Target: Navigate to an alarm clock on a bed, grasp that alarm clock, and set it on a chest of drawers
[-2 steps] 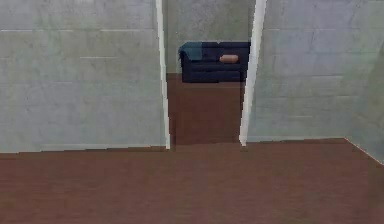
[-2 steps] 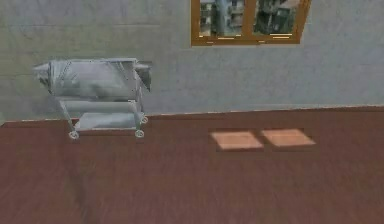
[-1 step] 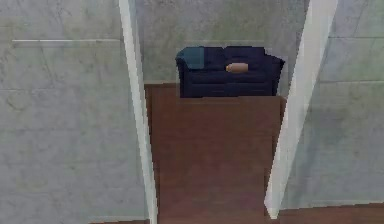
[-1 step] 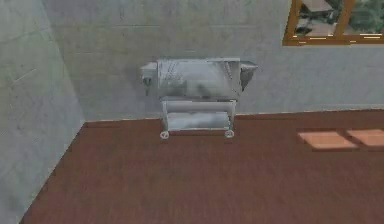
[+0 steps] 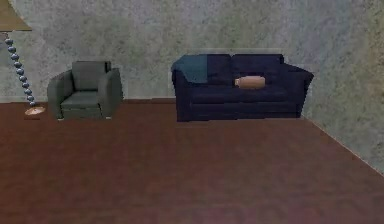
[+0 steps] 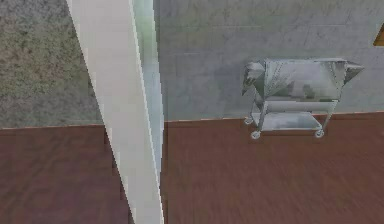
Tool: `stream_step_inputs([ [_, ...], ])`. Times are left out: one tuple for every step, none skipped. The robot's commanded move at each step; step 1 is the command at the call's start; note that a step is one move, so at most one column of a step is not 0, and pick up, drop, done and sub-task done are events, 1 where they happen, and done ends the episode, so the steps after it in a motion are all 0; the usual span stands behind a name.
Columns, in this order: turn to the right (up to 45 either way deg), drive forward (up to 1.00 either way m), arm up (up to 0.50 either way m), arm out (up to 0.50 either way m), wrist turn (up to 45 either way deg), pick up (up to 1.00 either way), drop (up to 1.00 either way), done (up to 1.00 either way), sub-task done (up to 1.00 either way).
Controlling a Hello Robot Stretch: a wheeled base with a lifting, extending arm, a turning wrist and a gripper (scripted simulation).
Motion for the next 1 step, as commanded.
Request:
stream_step_inputs([
  [9.0,0.00,0.00,0.00,0.0,0.00,0.00,0.00,0.00],
])
